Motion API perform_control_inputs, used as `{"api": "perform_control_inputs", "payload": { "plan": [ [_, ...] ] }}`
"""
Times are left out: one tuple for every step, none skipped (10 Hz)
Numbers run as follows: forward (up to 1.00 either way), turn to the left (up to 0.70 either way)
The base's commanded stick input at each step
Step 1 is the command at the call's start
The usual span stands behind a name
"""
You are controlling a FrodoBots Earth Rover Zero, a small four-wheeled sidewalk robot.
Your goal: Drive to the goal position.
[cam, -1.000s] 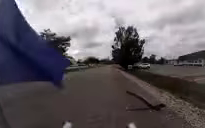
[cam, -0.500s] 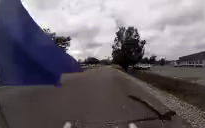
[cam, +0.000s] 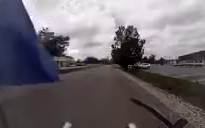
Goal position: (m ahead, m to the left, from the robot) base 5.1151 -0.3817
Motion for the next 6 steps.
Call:
{"api": "perform_control_inputs", "payload": {
  "plan": [
    [0.6, 0.0],
    [0.6, 0.0],
    [0.6, 0.0],
    [0.6, 0.0],
    [0.6, 0.0],
    [0.45, 0.0]
  ]
}}
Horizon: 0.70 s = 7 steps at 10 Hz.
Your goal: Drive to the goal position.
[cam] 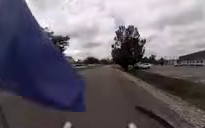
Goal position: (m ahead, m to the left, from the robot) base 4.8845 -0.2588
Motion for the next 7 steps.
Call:
{"api": "perform_control_inputs", "payload": {
  "plan": [
    [0.45, 0.0],
    [0.45, 0.0],
    [0.45, 0.0],
    [0.45, 0.0],
    [0.45, 0.0],
    [0.45, 0.0],
    [0.45, 0.0]
  ]
}}
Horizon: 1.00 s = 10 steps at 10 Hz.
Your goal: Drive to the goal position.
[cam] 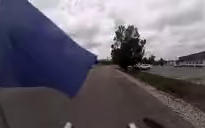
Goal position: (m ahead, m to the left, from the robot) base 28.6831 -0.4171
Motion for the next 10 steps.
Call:
{"api": "perform_control_inputs", "payload": {
  "plan": [
    [0.45, 0.0],
    [0.45, 0.0],
    [0.45, 0.0],
    [0.45, 0.0],
    [0.45, 0.0],
    [0.45, 0.0],
    [0.45, 0.0],
    [0.45, 0.0],
    [0.45, 0.0],
    [0.45, 0.0]
  ]
}}
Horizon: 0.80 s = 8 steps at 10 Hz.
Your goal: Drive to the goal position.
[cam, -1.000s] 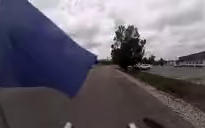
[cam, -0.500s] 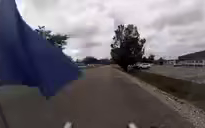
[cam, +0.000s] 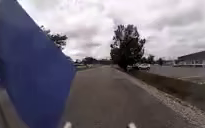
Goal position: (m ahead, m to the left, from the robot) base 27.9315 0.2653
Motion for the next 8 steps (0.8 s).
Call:
{"api": "perform_control_inputs", "payload": {
  "plan": [
    [0.45, 0.0],
    [0.45, 0.0],
    [0.45, 0.0],
    [0.45, 0.0],
    [0.45, 0.0],
    [0.45, 0.0],
    [0.45, 0.0],
    [0.45, 0.0]
  ]
}}
